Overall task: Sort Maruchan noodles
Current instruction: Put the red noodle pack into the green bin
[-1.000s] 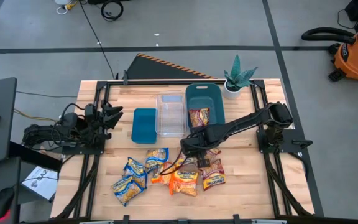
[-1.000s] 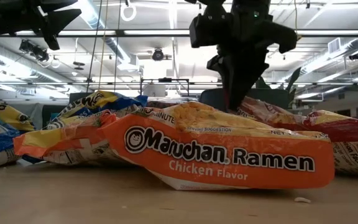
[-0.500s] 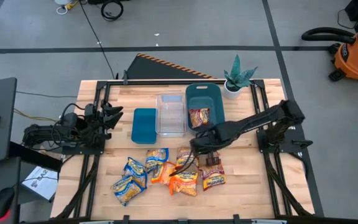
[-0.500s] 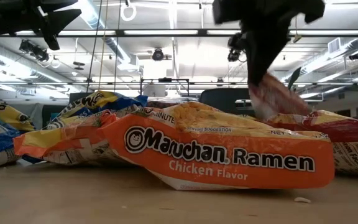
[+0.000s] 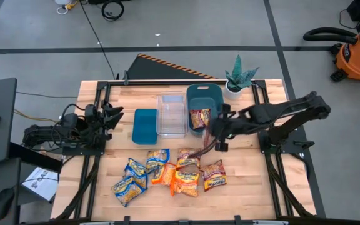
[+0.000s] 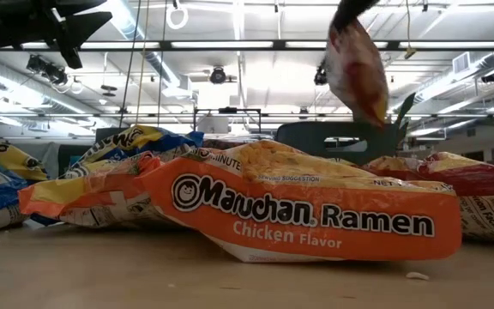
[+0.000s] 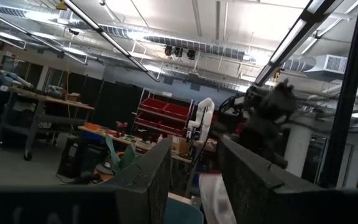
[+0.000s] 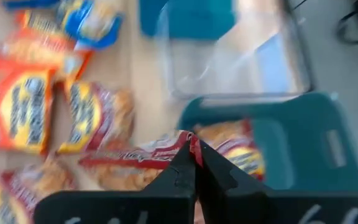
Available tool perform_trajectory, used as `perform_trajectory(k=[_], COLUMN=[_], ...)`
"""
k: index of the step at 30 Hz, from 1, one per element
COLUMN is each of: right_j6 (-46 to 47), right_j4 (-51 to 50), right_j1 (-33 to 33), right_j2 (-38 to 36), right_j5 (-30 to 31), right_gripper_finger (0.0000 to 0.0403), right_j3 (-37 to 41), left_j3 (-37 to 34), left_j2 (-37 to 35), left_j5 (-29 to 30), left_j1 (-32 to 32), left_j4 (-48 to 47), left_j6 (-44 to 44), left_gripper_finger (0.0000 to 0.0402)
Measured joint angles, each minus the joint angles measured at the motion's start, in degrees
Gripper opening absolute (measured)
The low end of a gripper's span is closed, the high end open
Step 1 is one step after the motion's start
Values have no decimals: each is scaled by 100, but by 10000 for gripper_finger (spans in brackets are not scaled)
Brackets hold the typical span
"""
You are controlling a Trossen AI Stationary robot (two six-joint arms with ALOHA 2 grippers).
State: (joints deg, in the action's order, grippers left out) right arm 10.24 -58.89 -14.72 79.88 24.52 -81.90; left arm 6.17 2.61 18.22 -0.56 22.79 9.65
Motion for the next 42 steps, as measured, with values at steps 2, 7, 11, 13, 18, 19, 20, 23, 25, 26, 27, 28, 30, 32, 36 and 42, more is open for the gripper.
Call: perform_trajectory(k=[2,7,11,13,18,19,20,23,25,26,27,28,30,32,36,42], right_j6=[-130,-760,-1025,-1165,-1521,-1591,-1664,-2038,-2294,-2414,-2501,-2566,-2638,-2635,-2613,-2664], right_j4=[64,83,374,421,531,660,788,1488,1934,2213,2484,2700,3125,3190,2940,3065], right_j1=[63,347,759,985,1649,1803,1960,2425,2733,2870,3015,3154,3388,3593,3830,4007], right_j2=[-158,-306,-285,-241,-66,-40,-24,2,34,59,74,77,112,161,341,738], right_j5=[233,745,972,935,1174,1277,1307,1230,1072,986,869,738,470,260,-435,-1294], right_gripper_finger=[10,9,9,9,9,9,9,9,9,9,9,9,10,10,10,14], right_j3=[-5,-5,34,105,406,511,615,994,1230,1340,1453,1580,1814,1958,1992,1992], left_j3=[0,0,-1,-2,-2,-2,-2,-2,-2,-2,-3,-4,-4,-7,-7,-7], left_j2=[0,0,0,0,0,0,0,0,-2,-1,0,0,-2,0,-2,-2], left_j5=[0,2,0,2,0,0,0,0,2,1,-3,-3,0,2,2,-2], left_j1=[0,0,0,0,0,0,0,0,0,-1,0,0,0,-2,-2,-2], left_j4=[0,5,4,4,6,4,4,2,9,9,4,5,-27,-40,-55,-81], left_j6=[0,-48,-36,-45,-46,-44,-44,-46,-44,-44,-43,-26,-31,-31,-28,13], left_gripper_finger=[142,142,142,142,142,142,142,142,142,142,142,142,142,142,142,142])
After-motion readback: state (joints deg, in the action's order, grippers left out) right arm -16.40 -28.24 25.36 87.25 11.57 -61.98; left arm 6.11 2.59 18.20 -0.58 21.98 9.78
